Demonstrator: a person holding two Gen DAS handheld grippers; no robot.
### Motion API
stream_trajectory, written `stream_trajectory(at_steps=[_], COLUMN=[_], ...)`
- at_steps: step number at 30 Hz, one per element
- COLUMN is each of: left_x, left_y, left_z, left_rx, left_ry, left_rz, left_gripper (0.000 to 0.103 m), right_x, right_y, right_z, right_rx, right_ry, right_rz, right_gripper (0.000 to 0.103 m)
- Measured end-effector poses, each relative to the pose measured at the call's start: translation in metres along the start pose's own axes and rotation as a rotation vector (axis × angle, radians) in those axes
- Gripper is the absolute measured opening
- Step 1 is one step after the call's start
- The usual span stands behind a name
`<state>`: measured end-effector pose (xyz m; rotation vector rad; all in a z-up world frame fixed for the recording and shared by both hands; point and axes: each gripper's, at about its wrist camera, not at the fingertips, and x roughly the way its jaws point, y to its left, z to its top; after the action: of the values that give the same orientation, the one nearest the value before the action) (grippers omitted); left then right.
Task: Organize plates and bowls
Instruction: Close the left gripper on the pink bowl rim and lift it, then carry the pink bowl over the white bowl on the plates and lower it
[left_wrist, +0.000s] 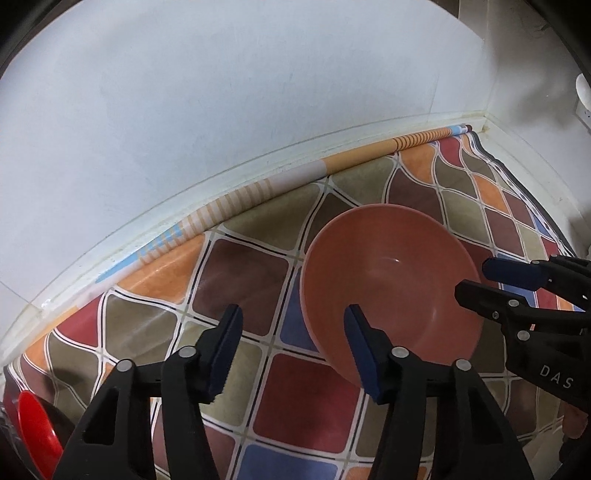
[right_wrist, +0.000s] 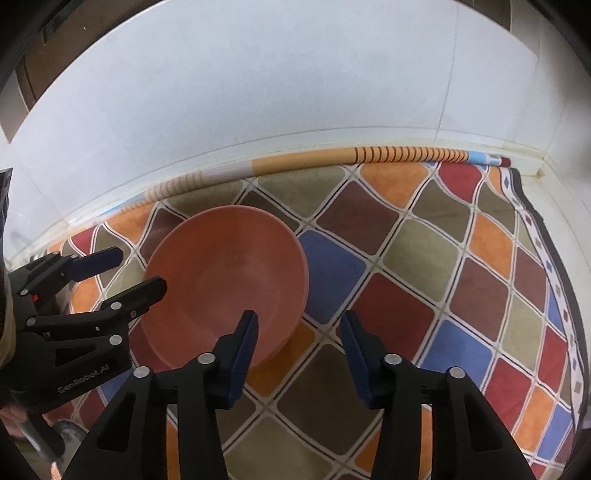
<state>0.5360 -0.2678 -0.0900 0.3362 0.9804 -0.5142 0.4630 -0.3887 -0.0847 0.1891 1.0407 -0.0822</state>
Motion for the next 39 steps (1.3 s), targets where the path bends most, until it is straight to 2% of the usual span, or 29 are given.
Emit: stream_trajectory(at_steps=[3,11,14,17,26,39], left_x=[0.005,0.015,0.015,0.014,-0.004,-0.064], left_y=[0.002,0.004,0.002,0.000,-0.002,-0.019], left_z=[0.002,0.003,0.002,0.004,0.002,-0.007], left_rx=[-0.010,-0.025,-0.022,-0.022,-0.031,-0.022], left_ry=[0.011,0.043,0.042,0.038,0.015,-0.081], left_rz=[-0.013,-0.066,-0.075,-0.072,-0.073,-0.097], left_gripper=[0.048,0.019,0.013,0.012,0.012,0.012], right_x=[0.007,0.019,0.021,0.022,0.018,-0.030], right_y=[-0.001,-0.001,-0.001,-0.002,-0.007,-0.010], right_z=[0.003,0.009,0.009,0.010,0.009,0.001], right_rx=[0.008,0.022,0.022,0.028,0.068,0.082], right_ry=[0.014,0.039,0.041,0.039,0.040,-0.028], right_rz=[0.009,0.038,0.038,0.040,0.057,0.049], right_gripper=[0.037,0.023,0.020,0.015,0.013,0.013])
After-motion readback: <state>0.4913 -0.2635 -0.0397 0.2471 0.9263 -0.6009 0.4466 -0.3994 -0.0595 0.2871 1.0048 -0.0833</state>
